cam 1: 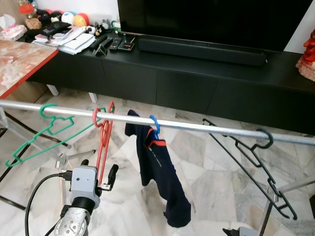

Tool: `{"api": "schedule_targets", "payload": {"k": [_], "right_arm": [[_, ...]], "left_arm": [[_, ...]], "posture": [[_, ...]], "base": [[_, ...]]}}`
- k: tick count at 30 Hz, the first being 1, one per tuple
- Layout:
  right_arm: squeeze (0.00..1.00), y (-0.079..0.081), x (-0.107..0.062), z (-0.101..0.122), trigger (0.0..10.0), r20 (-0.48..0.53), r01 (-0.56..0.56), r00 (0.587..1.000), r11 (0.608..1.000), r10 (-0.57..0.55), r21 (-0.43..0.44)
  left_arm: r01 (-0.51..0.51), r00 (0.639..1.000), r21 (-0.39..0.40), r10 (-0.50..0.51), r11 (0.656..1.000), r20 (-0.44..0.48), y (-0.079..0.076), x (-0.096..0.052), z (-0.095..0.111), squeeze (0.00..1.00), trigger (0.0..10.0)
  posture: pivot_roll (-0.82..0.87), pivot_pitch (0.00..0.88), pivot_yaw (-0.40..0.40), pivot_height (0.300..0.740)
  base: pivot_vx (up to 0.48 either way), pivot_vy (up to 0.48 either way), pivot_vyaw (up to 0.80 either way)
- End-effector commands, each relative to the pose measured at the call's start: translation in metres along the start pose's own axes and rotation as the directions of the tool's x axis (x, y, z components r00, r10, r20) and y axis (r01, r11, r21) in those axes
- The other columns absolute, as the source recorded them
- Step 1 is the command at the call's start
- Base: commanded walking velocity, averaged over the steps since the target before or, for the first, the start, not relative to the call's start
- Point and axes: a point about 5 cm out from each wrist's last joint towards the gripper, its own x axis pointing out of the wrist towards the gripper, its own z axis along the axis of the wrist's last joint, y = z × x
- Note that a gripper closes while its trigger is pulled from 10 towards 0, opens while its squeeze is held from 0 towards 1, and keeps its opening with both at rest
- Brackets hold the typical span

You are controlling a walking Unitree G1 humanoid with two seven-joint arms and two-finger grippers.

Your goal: Hang hanger

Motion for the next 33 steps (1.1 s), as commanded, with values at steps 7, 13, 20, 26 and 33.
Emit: {"api": "schedule_targets", "payload": {"k": [7, 13, 20, 26, 33], "right_arm": [[0.00, -0.004, -0.002, -0.007, 10.0, -0.018, 0.013, 1.000, 1.000, -0.013, 0.002], [0.00, -0.004, -0.002, -0.007, 10.0, -0.017, 0.013, 1.000, 1.000, -0.013, 0.001], [0.00, -0.004, -0.002, -0.008, 10.0, -0.018, 0.013, 1.000, 1.000, -0.013, 0.001], [0.00, -0.004, -0.003, -0.008, 10.0, -0.015, 0.011, 1.000, 1.000, -0.011, 0.004], [0.00, -0.004, -0.003, -0.008, 10.0, -0.015, 0.012, 1.000, 1.000, -0.011, 0.004]], "left_arm": [[-0.015, 1.000, -0.009, 0.015, 1.000, 0.000, 0.003, -0.002, 0.000, 0.00, 10.0], [-0.015, 1.000, -0.008, 0.015, 1.000, -0.003, 0.003, -0.002, -0.001, 0.00, 10.0], [-0.018, 1.000, -0.008, 0.018, 1.000, -0.006, 0.003, -0.003, -0.002, 0.00, 10.0], [-0.017, 0.999, -0.006, 0.016, 1.000, -0.031, 0.004, -0.003, -0.007, 0.00, 10.0], [-0.013, 0.990, -0.032, 0.008, 0.999, -0.138, 0.007, -0.004, -0.031, 0.00, 10.0]], "posture": [[-0.02, 0.176, -0.006, 0.740], [-0.02, 0.176, -0.006, 0.740], [-0.02, 0.180, -0.006, 0.740], [-0.02, 0.183, -0.006, 0.740], [-0.02, 0.185, -0.005, 0.740]], "base": [[-0.275, 0.000, 0.00], [-0.277, 0.000, 0.00], [-0.278, 0.000, 0.00], [-0.184, 0.000, 0.00], [0.000, 0.000, 0.00]]}}
